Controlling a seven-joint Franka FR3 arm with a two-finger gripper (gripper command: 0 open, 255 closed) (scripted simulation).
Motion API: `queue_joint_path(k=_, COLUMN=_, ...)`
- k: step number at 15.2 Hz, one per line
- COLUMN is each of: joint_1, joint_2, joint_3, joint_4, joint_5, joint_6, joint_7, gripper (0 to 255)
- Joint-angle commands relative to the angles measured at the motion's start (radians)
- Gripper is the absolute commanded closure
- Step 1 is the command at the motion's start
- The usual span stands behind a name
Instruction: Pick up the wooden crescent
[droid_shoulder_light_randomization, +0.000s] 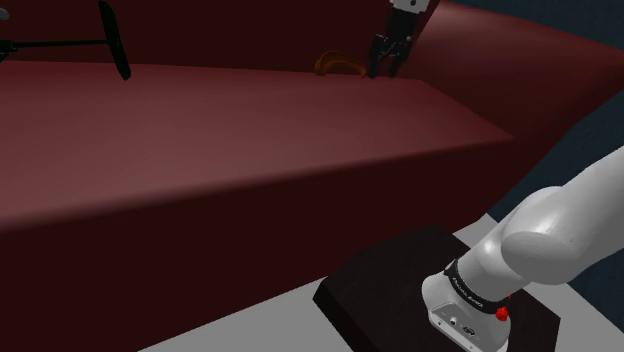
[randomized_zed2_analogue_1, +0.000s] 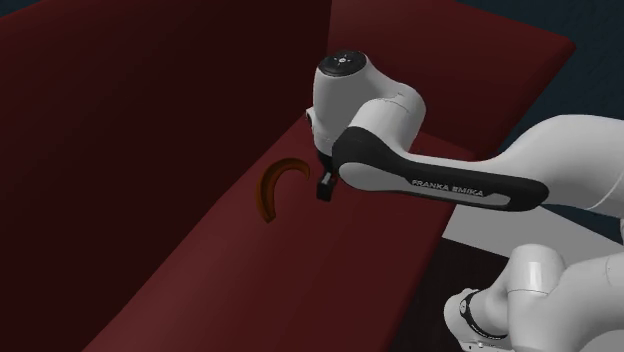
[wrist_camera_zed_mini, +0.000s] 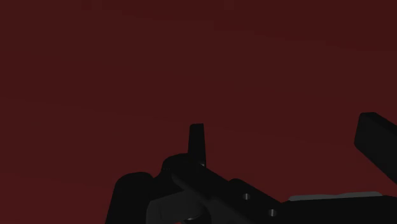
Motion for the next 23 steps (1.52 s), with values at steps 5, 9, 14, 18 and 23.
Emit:
queue_joint_path(k=5, joint_1=-0.019, joint_2=0.207, joint_3=-0.028, joint_4=0.244, joint_5=0.035, joint_6=0.016, joint_7=-0.072, gripper=0)
queue_joint_path(k=9, joint_1=-0.03, joint_2=0.286, joint_3=-0.035, joint_4=0.338, joint_5=0.053, joint_6=0.02, joint_7=-0.097, gripper=0)
queue_joint_path(k=14, joint_1=-0.029, joint_2=0.281, joint_3=-0.034, joint_4=0.266, joint_5=0.052, joint_6=0.088, joint_7=-0.097, gripper=0)
queue_joint_path(k=18, joint_1=-0.029, joint_2=0.281, joint_3=-0.034, joint_4=0.244, joint_5=0.052, joint_6=0.109, joint_7=-0.096, gripper=255)
queue_joint_path(k=23, joint_1=-0.028, joint_2=0.279, joint_3=-0.033, joint_4=0.243, joint_5=0.052, joint_6=0.109, joint_7=-0.095, gripper=255)
